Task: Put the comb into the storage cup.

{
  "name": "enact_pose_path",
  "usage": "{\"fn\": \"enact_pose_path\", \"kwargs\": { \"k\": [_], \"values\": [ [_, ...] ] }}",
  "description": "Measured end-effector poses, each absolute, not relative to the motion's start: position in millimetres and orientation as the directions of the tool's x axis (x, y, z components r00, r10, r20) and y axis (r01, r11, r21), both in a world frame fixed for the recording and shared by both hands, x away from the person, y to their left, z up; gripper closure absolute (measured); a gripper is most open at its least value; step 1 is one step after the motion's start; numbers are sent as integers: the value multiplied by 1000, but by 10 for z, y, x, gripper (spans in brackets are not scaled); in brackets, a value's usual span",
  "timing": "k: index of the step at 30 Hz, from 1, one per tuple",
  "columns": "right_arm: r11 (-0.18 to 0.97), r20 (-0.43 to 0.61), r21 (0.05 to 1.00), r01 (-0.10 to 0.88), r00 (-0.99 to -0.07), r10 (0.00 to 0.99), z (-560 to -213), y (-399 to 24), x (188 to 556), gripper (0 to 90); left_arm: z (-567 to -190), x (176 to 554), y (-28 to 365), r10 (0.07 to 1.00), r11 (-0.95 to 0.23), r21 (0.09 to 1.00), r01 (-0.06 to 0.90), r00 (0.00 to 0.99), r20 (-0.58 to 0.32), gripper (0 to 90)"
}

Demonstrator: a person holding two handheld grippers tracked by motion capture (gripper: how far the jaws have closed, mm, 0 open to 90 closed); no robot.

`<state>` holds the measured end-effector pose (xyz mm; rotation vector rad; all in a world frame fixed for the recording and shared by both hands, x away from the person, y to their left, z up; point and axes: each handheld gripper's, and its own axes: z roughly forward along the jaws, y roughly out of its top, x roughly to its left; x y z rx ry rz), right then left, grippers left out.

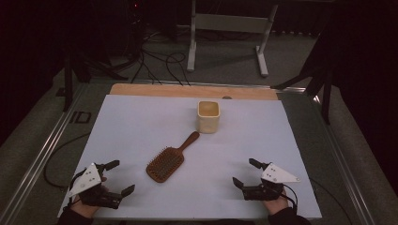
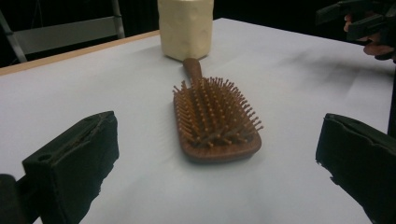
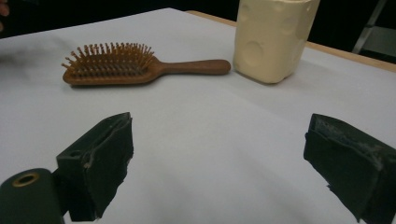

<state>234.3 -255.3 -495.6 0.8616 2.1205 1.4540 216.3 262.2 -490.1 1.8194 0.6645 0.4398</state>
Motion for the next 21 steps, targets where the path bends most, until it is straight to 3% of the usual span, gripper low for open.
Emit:
{"fn": "enact_pose_path", "kwargs": {
  "k": [21],
  "values": [
    [247, -3, 940, 234, -720, 694, -4936, -2556, 2333, 83, -4538, 2421, 2546, 578, -326, 917, 231, 816, 0, 1]
  ]
}}
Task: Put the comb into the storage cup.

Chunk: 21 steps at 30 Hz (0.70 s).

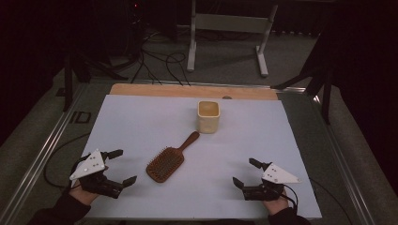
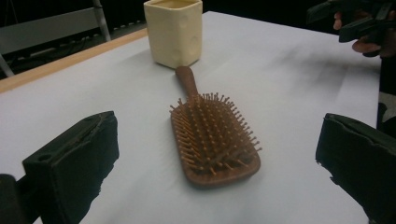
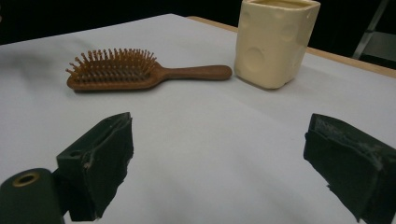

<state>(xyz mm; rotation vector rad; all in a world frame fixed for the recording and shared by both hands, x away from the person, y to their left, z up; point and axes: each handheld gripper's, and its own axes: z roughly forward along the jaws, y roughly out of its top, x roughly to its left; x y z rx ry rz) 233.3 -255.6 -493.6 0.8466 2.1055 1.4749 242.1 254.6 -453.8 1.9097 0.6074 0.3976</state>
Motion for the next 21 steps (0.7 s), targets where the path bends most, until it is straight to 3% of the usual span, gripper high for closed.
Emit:
{"fn": "enact_pose_path", "kwargs": {
  "k": [21],
  "values": [
    [236, 11, 942, 239, -725, 689, -4927, -2559, 2327, 84, -4266, 2715, 2346, 524, -361, 903, 232, 852, -10, 1]
  ]
}}
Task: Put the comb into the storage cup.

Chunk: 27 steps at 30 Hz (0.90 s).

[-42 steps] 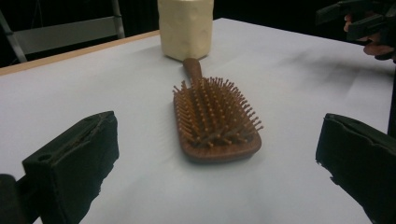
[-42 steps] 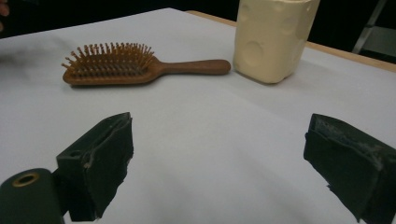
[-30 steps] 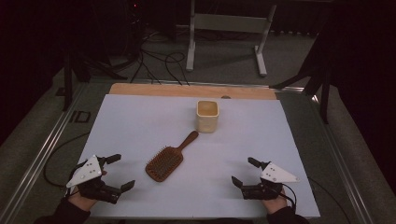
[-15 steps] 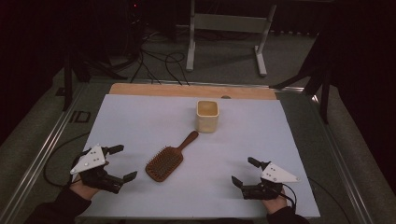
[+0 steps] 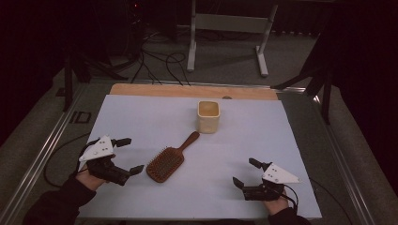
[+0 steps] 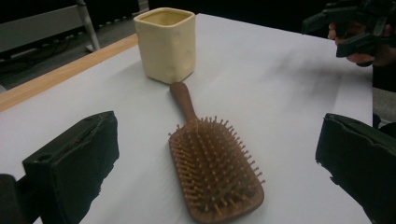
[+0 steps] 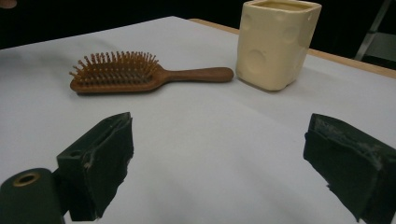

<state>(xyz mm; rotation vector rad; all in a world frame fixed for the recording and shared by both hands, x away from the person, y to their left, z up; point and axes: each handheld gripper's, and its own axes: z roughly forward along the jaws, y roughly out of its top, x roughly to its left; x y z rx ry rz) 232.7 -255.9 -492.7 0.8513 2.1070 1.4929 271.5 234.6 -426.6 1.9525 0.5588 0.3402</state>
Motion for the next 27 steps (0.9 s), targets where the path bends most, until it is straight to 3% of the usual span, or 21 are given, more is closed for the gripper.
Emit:
{"fn": "enact_pose_path", "kwargs": {
  "k": [10, 27],
  "values": [
    [235, 12, 942, 239, -726, 688, -4928, -2556, 2327, 84, -4173, 2904, 2159, 499, -424, 857, 291, 865, -47, 1],
    [227, 17, 945, 237, -727, 687, -4928, -2565, 2329, 84, -4049, 3211, 1819, 436, -511, 823, 247, 900, 1, 30]
  ]
}}
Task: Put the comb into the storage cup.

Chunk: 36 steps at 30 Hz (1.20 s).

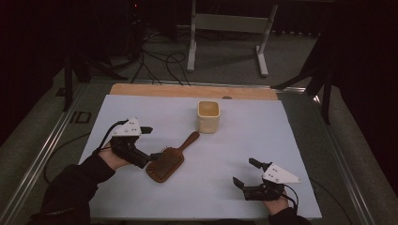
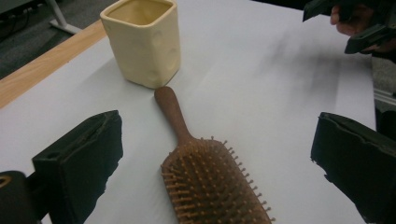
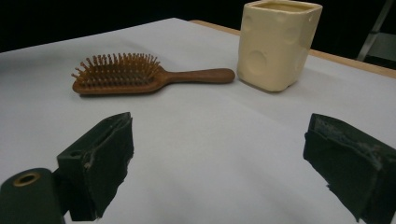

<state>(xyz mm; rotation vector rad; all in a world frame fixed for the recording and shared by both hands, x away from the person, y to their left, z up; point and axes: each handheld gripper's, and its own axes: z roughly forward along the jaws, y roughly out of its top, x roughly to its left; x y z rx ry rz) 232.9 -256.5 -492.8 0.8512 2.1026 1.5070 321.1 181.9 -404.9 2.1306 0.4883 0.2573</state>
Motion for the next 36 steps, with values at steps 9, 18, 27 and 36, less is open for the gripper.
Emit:
{"fn": "enact_pose_path", "kwargs": {
  "k": [9, 18, 27, 36],
  "values": [
    [225, 20, 944, 240, -727, 686, -4930, -2564, 2330, 84, -4093, 3372, 1652, 407, -539, 808, 238, 913, 2, 134],
    [224, 21, 945, 238, -728, 686, -4933, -2566, 2332, 84, -4214, 3543, 1450, 391, -574, 773, 271, 920, -32, 173],
    [226, 20, 945, 237, -729, 684, -4934, -2565, 2331, 84, -4315, 3676, 1246, 366, -617, 738, 275, 930, -41, 397],
    [227, 18, 945, 234, -732, 681, -4936, -2564, 2331, 85, -4468, 3810, 1063, 356, -661, 692, 291, 933, -52, 589]
  ]
}}
